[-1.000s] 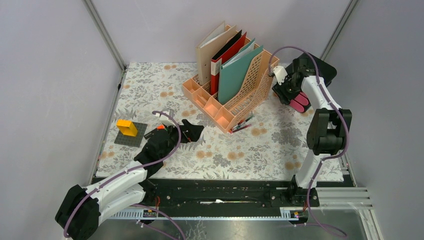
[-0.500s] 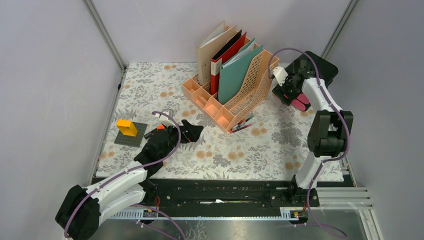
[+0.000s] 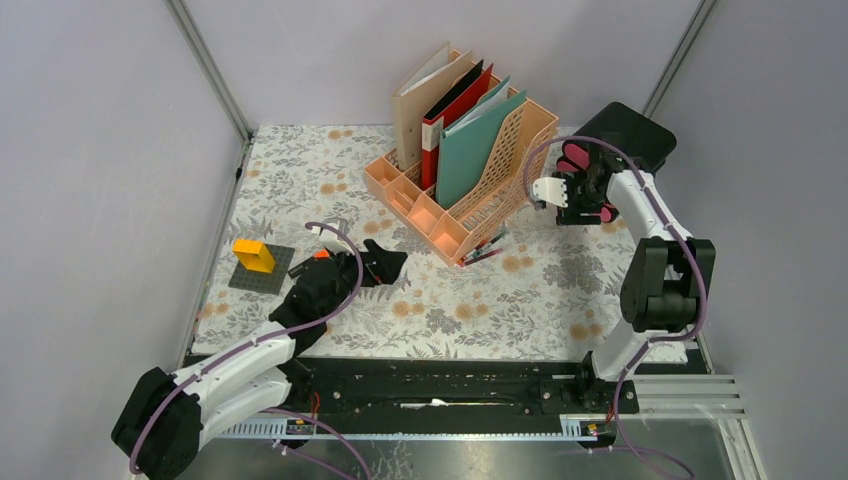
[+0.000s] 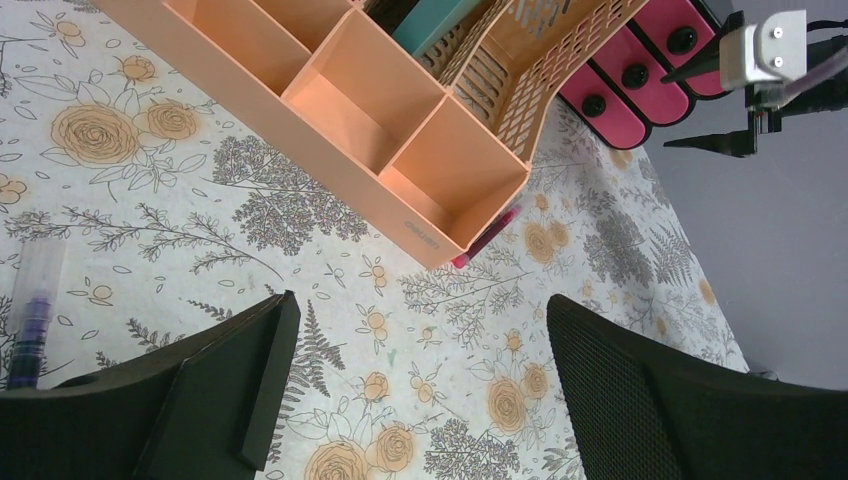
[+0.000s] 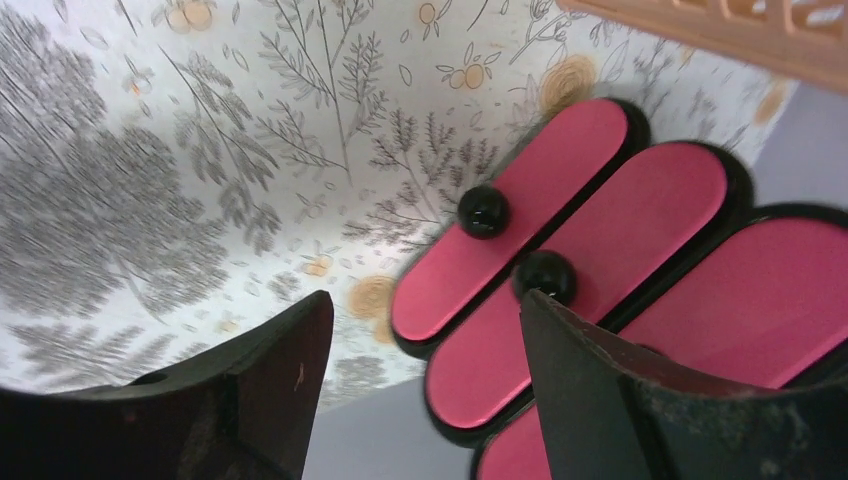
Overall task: Organize the desk
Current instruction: Open the drawer in the storage box.
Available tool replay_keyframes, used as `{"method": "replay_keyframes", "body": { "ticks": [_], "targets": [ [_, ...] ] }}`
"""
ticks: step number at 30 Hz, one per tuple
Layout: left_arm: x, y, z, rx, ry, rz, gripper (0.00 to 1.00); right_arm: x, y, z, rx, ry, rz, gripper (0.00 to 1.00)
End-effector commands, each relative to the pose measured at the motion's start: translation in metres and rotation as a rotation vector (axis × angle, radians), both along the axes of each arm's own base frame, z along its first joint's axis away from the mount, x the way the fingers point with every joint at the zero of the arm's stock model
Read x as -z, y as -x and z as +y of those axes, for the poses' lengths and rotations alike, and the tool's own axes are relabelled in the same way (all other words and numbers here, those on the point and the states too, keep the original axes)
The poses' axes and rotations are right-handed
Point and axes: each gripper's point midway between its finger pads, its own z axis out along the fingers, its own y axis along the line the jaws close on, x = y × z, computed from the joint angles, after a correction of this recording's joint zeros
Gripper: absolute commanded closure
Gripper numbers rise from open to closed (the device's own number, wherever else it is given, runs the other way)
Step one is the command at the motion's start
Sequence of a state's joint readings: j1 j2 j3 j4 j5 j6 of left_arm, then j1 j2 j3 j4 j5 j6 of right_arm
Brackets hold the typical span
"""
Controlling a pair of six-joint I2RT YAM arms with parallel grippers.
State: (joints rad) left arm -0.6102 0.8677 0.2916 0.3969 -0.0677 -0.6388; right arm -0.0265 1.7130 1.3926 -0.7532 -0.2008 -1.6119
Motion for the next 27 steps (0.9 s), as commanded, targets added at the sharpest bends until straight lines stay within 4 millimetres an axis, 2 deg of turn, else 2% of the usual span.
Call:
{"method": "replay_keyframes", "body": {
  "ticks": [1, 8, 15, 27],
  "targets": [
    [-0.015, -0.004, -0.004, 0.010, 0.032, -0.040, 0.01, -0.008, -0.017, -0.004, -0.341, 0.175, -0.069, 0.24],
    [-0.011, -0.004, -0.004, 0.007, 0.040, -0.033, 0.01, -0.001, -0.041, -0.007, -0.509, 0.285, -0.100, 0.25],
    [-0.014, -0.006, -0.006, 0.009, 0.041, -0.035, 0.01, 0.008, -0.061, -0.013, -0.564, 0.375, -0.159, 0.31],
    [-0.012, -0.006, -0.009, 0.020, 0.044, -0.023, 0.01, 0.020, -0.070, -0.025, -0.617, 0.481, -0.133, 0.37]
  ]
}}
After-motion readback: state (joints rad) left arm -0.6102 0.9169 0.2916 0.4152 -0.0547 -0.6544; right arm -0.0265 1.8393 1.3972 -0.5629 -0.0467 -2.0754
